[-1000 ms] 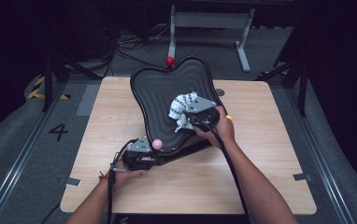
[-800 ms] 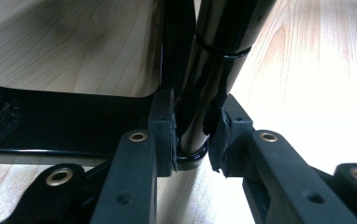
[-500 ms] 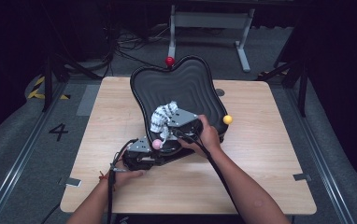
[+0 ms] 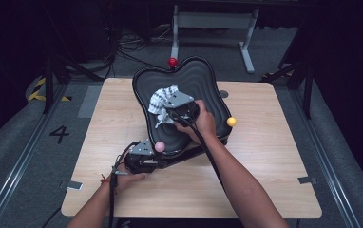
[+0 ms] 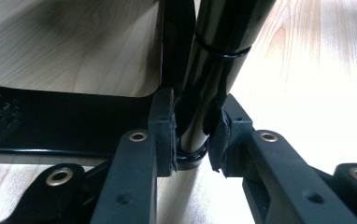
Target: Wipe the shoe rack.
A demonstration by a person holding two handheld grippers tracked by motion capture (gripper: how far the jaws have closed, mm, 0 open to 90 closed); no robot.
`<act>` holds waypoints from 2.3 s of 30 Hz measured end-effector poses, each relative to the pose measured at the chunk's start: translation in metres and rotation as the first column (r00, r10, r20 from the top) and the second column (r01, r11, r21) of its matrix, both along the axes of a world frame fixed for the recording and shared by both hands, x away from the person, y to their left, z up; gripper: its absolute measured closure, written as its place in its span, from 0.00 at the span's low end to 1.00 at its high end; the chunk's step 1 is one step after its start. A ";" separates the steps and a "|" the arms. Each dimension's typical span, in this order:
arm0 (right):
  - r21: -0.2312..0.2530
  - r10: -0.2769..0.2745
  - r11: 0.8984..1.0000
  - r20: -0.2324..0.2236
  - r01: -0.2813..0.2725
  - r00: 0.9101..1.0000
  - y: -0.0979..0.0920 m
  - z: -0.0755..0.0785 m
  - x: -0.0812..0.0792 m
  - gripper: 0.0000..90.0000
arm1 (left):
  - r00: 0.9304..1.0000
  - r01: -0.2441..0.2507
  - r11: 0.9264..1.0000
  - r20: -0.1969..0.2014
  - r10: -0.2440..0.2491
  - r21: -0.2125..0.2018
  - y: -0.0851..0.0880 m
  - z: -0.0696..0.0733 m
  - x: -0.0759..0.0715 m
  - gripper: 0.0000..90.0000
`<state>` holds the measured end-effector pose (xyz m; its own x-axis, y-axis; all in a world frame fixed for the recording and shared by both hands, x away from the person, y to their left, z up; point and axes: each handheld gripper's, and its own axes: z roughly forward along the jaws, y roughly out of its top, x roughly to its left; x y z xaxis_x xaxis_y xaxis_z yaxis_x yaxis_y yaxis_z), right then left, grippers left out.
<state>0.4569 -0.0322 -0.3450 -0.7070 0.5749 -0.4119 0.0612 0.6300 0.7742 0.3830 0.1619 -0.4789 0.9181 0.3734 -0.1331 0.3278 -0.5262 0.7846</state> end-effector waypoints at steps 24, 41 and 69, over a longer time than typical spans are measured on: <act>0.096 -0.248 0.962 -0.076 0.254 0.966 -0.096 0.003 0.044 0.88 | 1.000 -0.003 1.000 0.003 0.003 -0.001 0.000 0.000 0.000 0.80; 0.036 -0.042 0.998 -0.044 0.043 0.998 -0.029 -0.002 0.009 0.88 | 1.000 0.001 1.000 0.005 -0.001 -0.003 -0.001 0.000 0.001 0.80; 0.011 -0.060 0.998 -0.041 0.061 0.997 -0.031 -0.008 -0.006 0.88 | 1.000 -0.001 1.000 -0.003 0.001 -0.008 -0.001 0.000 0.001 0.80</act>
<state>0.4509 -0.0631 -0.3526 -0.6868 0.6218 -0.3764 0.1301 0.6147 0.7780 0.3837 0.1613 -0.4794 0.9174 0.3732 -0.1384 0.3303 -0.5197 0.7879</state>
